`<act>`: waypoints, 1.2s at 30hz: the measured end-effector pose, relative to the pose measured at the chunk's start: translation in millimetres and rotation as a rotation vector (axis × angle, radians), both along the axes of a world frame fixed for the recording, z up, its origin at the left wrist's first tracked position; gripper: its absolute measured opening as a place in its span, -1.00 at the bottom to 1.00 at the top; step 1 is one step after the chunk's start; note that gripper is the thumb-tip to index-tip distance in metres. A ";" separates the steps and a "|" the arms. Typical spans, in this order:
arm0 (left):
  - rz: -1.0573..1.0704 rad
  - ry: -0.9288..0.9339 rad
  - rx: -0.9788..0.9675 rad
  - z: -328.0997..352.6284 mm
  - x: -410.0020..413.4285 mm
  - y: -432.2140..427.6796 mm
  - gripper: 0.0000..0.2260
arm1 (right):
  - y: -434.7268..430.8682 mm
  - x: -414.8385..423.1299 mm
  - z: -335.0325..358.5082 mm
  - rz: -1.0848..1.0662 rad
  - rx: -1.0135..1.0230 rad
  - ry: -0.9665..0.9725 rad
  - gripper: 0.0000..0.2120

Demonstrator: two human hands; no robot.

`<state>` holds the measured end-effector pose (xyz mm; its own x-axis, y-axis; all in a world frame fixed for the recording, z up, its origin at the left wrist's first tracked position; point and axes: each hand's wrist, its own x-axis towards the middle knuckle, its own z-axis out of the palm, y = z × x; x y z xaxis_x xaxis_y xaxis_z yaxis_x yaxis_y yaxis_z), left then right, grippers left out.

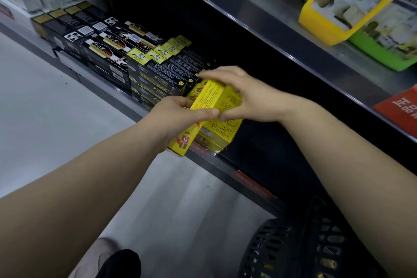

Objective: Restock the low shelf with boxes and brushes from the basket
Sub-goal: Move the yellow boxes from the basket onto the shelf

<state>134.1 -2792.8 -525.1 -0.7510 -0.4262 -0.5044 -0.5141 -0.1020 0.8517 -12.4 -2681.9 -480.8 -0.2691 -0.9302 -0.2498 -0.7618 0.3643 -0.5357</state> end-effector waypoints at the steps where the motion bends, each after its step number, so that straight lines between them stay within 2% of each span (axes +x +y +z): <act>1: -0.047 0.011 -0.052 1.3 0.5 0.4 -0.40 | 0.4 7.0 2.1 0.029 -0.030 0.032 -0.36; 3: -0.093 0.037 -0.140 2.1 0.5 0.5 -0.46 | 4.8 11.9 4.7 0.016 -0.057 0.095 -0.57; 4: -0.060 0.054 -0.139 1.0 0.2 -0.2 -0.49 | 9.1 10.8 5.7 -0.013 -0.033 0.118 -0.62; 7: 0.116 0.059 0.018 -3.0 0.3 -3.7 -0.54 | 28.6 -2.5 7.4 -0.178 0.056 0.123 -0.65; 9: 0.133 0.061 0.053 -5.8 0.7 -3.0 -0.59 | 41.5 -15.6 2.3 -0.301 0.062 0.174 -0.64; 12: 0.079 0.095 -0.025 -10.3 -0.2 3.8 -0.68 | 47.9 -34.0 -12.0 -0.605 0.130 0.193 -0.58; 14: -0.014 0.095 -0.107 -12.7 -2.4 10.2 -0.64 | 42.4 -47.7 -23.0 -0.799 0.118 0.161 -0.58; 16: -0.114 0.083 -0.159 -15.6 -4.7 15.8 -0.63 | 32.9 -61.8 -33.3 -0.868 0.080 0.174 -0.63; 20: -0.227 0.018 -0.154 -22.9 -5.7 20.9 -0.62 | 13.2 -78.4 -55.3 -0.817 0.116 0.255 -0.66; 24: -0.252 0.029 -0.178 -28.4 -5.7 21.6 -0.59 | -1.2 -84.3 -80.2 -0.735 0.202 0.211 -0.64; 27: -0.300 0.018 -0.244 -28.8 -7.4 23.2 -0.58 | -6.5 -81.1 -90.8 -0.670 0.334 0.268 -0.58; 30: -0.276 0.010 -0.209 -27.6 -7.6 23.9 -0.56 | -9.7 -73.7 -88.9 -0.670 0.410 0.300 -0.50; 33: -0.238 0.032 -0.138 -19.8 -4.3 25.0 -0.60 | -5.8 -55.8 -61.6 -0.669 0.371 0.238 -0.51; 36: -0.241 0.110 -0.107 2.7 -1.9 29.2 -0.68 | 18.2 -21.4 -18.7 -0.607 0.229 0.077 -0.63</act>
